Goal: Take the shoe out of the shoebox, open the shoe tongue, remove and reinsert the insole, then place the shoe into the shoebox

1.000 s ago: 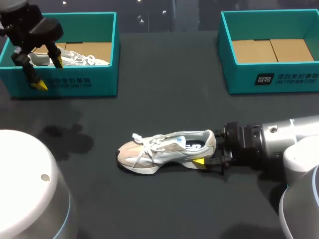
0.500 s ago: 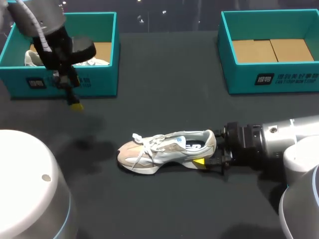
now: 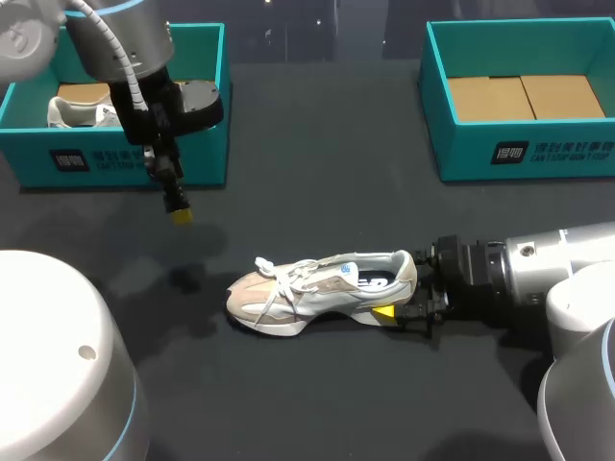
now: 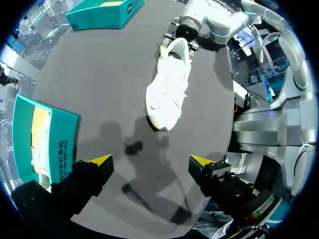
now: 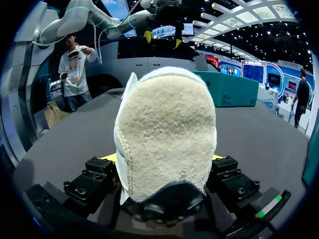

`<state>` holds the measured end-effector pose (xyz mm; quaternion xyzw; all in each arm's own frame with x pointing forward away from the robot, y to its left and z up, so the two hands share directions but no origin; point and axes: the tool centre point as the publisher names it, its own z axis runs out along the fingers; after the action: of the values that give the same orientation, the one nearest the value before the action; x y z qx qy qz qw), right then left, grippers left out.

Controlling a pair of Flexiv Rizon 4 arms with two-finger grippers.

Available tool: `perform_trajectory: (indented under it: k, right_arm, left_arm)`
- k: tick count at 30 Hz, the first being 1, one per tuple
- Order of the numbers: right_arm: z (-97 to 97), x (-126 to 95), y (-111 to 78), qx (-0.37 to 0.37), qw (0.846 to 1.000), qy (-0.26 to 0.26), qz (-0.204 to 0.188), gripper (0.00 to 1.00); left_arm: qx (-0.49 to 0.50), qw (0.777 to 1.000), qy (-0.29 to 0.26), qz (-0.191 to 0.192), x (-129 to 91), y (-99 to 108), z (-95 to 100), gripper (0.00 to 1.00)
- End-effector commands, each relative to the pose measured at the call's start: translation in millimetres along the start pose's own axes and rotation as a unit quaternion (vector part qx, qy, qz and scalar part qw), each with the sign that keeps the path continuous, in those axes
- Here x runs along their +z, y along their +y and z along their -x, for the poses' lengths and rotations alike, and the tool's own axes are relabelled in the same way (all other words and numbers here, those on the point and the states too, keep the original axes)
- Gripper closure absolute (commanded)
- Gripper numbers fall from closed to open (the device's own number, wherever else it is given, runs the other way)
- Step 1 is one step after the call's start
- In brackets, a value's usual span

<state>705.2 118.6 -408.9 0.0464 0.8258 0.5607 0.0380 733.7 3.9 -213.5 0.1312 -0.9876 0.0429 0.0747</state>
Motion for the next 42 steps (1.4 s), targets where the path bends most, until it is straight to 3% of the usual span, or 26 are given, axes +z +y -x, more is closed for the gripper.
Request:
perform_trajectory:
  k: [1, 5, 9, 15, 19, 23, 30, 42]
  right_arm:
    - [0.1, -0.9, -1.2, 0.0, 1.0, 0.0, -0.002, 1.0]
    - [0.1, -0.9, -1.2, 0.0, 1.0, 0.0, -0.002, 1.0]
    - [0.1, -0.9, -1.2, 0.0, 1.0, 0.0, -0.002, 1.0]
    - [0.1, -0.9, -1.2, 0.0, 1.0, 0.0, -0.002, 1.0]
    - [0.1, -0.9, -1.2, 0.0, 1.0, 0.0, -0.002, 1.0]
    - [0.1, -0.9, -1.2, 0.0, 1.0, 0.0, -0.002, 1.0]
    - [0.1, -0.9, -1.2, 0.0, 1.0, 0.0, -0.002, 1.0]
    - [0.1, -0.9, -1.2, 0.0, 1.0, 0.0, -0.002, 1.0]
  left_arm:
    - [0.0, 1.0, 0.0, 0.001, 0.2, -0.3, 0.5, 0.0]
    - [0.0, 1.0, 0.0, 0.001, 0.2, -0.3, 0.5, 0.0]
    - [-0.104, 0.993, -0.03, -0.036, 7.8, -12.2, -27.6, 0.0]
    - [-0.207, 0.97, -0.12, -0.036, 31.2, -35.2, -66.4, 0.0]
    - [-0.266, 0.958, -0.106, -0.017, 42.5, -53.8, -75.5, 0.0]
    - [-0.315, 0.947, -0.061, 0.021, 50.7, -69.2, -81.6, 0.0]
    - [-0.377, 0.925, 0.014, 0.052, 53.2, -92.4, -93.9, 0.0]
    - [-0.377, 0.925, 0.014, 0.052, 53.2, -92.4, -93.9, 0.0]
